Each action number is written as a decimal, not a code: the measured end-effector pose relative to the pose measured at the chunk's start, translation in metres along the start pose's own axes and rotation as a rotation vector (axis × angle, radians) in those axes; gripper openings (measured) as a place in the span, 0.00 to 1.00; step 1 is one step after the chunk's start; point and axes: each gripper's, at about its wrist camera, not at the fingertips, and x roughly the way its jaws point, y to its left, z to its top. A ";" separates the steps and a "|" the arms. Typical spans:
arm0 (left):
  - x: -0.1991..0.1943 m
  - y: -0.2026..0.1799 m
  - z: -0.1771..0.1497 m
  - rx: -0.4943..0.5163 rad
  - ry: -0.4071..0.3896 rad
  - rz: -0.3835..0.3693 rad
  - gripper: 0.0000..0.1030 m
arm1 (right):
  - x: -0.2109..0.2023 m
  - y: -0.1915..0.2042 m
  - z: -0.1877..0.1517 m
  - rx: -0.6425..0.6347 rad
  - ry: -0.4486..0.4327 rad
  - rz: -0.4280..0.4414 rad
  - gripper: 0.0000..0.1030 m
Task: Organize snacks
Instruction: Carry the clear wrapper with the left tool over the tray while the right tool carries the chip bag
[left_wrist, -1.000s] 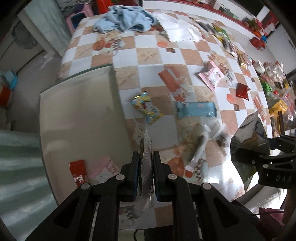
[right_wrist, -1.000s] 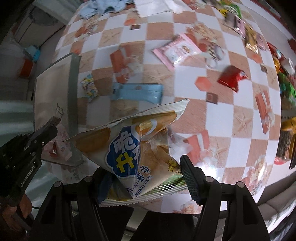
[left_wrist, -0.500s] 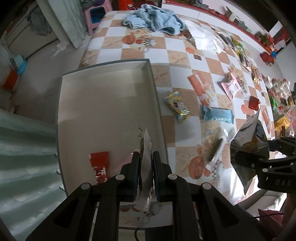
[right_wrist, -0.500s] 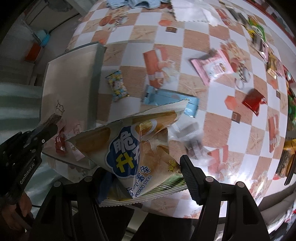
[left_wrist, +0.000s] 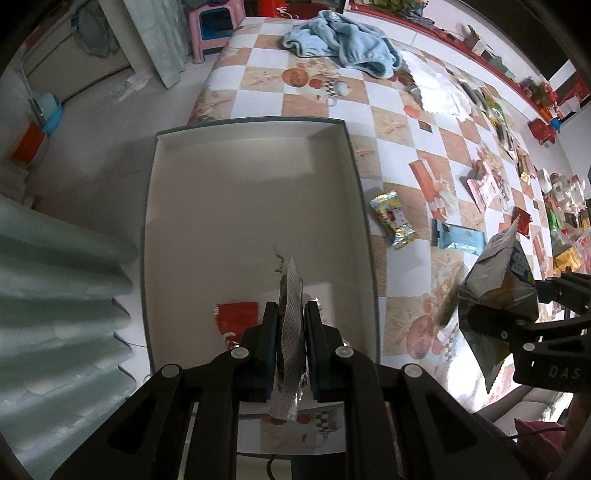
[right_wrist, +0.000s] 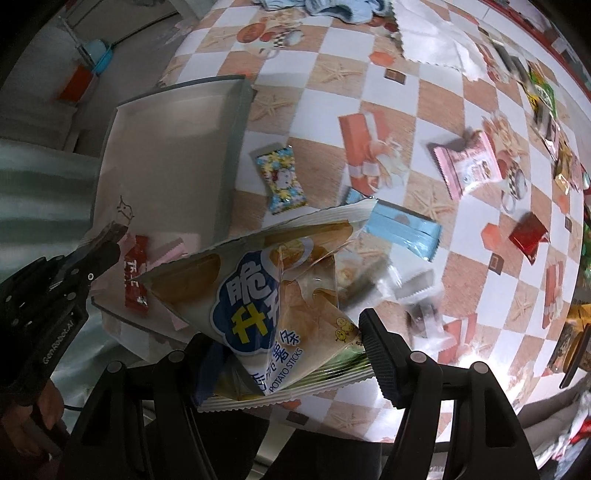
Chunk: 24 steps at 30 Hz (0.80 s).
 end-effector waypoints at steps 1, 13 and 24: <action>0.000 0.002 0.001 -0.002 0.000 0.000 0.15 | 0.001 0.003 0.002 -0.003 0.001 -0.001 0.68; 0.007 0.027 0.008 -0.026 0.002 0.003 0.15 | 0.007 0.032 0.021 -0.051 0.015 -0.017 0.68; 0.019 0.045 0.016 -0.055 0.024 0.014 0.15 | 0.013 0.053 0.040 -0.103 0.025 -0.031 0.68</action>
